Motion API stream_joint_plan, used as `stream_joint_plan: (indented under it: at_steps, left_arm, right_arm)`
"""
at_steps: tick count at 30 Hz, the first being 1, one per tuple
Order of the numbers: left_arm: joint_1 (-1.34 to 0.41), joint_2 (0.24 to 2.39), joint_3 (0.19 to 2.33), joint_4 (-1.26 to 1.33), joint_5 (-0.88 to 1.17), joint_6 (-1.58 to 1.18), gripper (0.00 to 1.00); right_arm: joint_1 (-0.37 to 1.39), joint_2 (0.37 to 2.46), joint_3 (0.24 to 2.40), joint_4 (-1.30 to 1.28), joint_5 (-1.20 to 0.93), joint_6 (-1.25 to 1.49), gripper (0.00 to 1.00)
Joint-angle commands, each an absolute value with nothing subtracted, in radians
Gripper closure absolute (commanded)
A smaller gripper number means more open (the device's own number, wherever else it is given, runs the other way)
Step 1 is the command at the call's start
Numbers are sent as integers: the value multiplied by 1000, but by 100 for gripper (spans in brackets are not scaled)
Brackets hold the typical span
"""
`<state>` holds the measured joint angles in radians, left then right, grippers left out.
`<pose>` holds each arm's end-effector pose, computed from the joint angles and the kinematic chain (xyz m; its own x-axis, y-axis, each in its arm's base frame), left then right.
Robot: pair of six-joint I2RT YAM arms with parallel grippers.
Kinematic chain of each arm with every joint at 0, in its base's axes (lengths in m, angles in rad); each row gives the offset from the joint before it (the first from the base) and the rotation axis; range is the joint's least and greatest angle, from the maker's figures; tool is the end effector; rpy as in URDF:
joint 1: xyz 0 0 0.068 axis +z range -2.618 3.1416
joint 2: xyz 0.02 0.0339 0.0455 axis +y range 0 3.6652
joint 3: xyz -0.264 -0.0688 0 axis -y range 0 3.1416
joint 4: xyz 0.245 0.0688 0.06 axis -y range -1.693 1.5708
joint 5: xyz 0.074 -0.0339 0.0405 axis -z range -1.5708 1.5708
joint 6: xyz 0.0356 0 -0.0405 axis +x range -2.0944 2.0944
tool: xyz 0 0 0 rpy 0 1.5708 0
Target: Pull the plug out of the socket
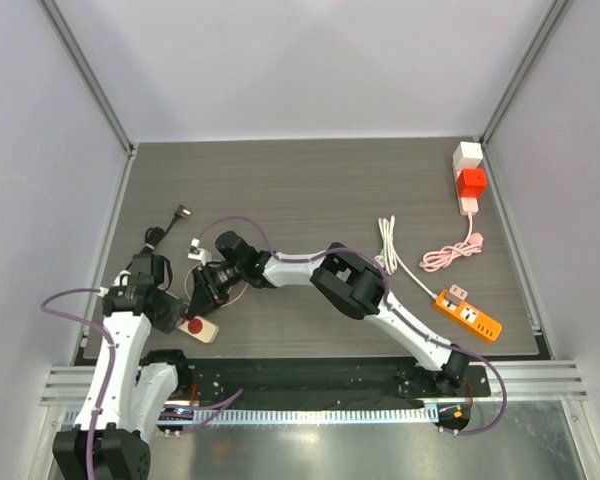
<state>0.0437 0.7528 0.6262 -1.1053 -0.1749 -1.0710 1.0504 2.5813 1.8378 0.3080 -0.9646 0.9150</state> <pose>0.1138 0.0112 0.2197 -0.3631 -0.8810 -0.3034 -0.8753 0.4341 -0.2131 0.2481 0.4918 0.0924 -0.8133 -0.5110 -0.2781 -0.3611 0.0686 0.9300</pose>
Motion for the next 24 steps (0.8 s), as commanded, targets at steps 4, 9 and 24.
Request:
stream_joint_plan:
  at_steps: [4, 9, 24]
  left_arm:
    - [41, 802, 791, -1098, -143, -1112, 100]
    - [43, 808, 801, -1017, -72, -1080, 100]
    - [43, 759, 953, -1048, -222, -954, 100]
  right_arm:
    - [1097, 2614, 1894, -107, -675, 648, 99]
    - [1095, 2622, 1882, -106, -678, 658, 99]
    - [1029, 2318, 1591, 251, -831, 762, 54]
